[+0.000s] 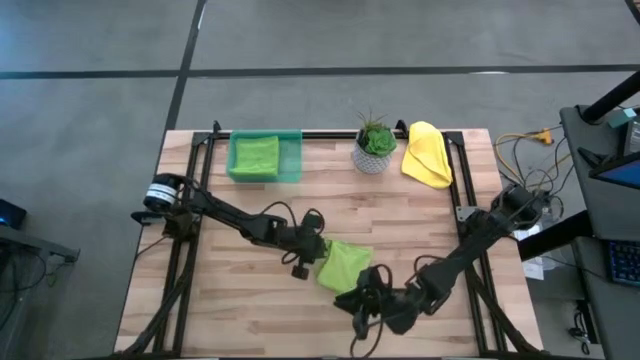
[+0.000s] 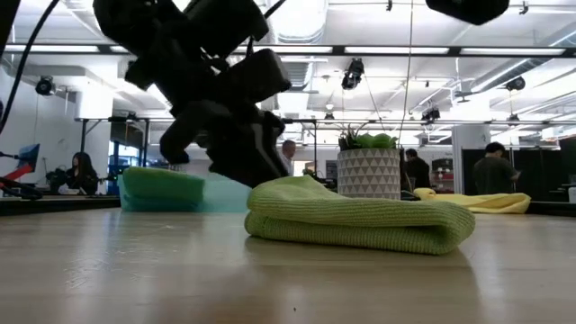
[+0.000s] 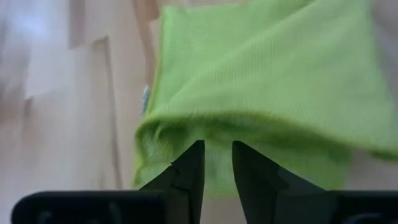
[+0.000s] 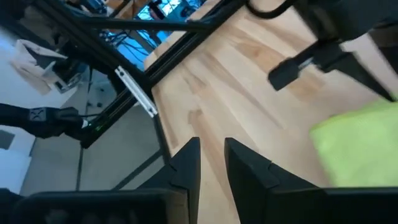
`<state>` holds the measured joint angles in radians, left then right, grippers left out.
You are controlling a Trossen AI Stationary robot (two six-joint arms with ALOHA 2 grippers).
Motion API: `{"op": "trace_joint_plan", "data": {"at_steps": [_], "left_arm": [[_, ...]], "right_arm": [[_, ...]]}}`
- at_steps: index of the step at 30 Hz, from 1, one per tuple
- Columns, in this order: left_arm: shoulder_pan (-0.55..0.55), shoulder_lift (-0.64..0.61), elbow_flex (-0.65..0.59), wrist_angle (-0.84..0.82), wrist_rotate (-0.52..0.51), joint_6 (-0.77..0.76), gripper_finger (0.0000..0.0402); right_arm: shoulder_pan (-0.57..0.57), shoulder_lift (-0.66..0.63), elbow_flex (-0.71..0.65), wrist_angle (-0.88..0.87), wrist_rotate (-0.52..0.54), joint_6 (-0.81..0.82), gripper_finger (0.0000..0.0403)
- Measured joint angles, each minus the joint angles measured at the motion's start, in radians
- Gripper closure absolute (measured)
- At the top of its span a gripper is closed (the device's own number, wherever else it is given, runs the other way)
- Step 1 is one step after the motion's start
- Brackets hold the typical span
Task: Fold microfiber towels
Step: Fold the yellow-green microfiber cloth
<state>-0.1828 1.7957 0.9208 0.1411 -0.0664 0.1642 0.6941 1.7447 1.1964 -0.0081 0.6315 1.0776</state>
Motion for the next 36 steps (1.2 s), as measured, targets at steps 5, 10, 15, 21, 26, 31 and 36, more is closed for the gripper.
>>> {"op": "trace_joint_plan", "data": {"at_steps": [5, 10, 15, 21, 26, 31, 36], "left_arm": [[-0.002, 0.063, -0.002, 0.002, 0.029, -0.132, 0.0337], [-0.001, 0.121, 0.004, -0.035, 0.031, -0.520, 0.0337], [-0.011, 0.150, -0.002, -0.030, 0.141, -1.000, 0.0337], [-0.046, 0.137, -0.003, 0.135, 0.217, -1.174, 0.0337], [-0.047, 0.095, -0.005, 0.092, 0.238, -1.155, 0.0337], [-0.050, 0.081, -0.008, 0.098, 0.241, -1.125, 0.0337], [-0.048, 0.080, -0.012, 0.103, 0.236, -1.121, 0.0337]], "right_arm": [[0.014, 0.064, 0.098, -0.105, -0.001, 0.049, 0.0333], [0.018, 0.101, 0.183, -0.256, -0.002, 0.079, 0.0334], [0.016, 0.121, 0.229, -0.464, -0.003, 0.154, 0.0333], [0.013, 0.124, 0.204, -0.525, -0.002, 0.123, 0.0331], [0.021, 0.124, 0.169, -0.441, -0.007, 0.040, 0.0313], [0.025, 0.124, 0.122, -0.351, -0.061, -0.010, 0.0266], [0.020, 0.169, 0.133, -0.268, -0.068, -0.159, 0.0209]]}}
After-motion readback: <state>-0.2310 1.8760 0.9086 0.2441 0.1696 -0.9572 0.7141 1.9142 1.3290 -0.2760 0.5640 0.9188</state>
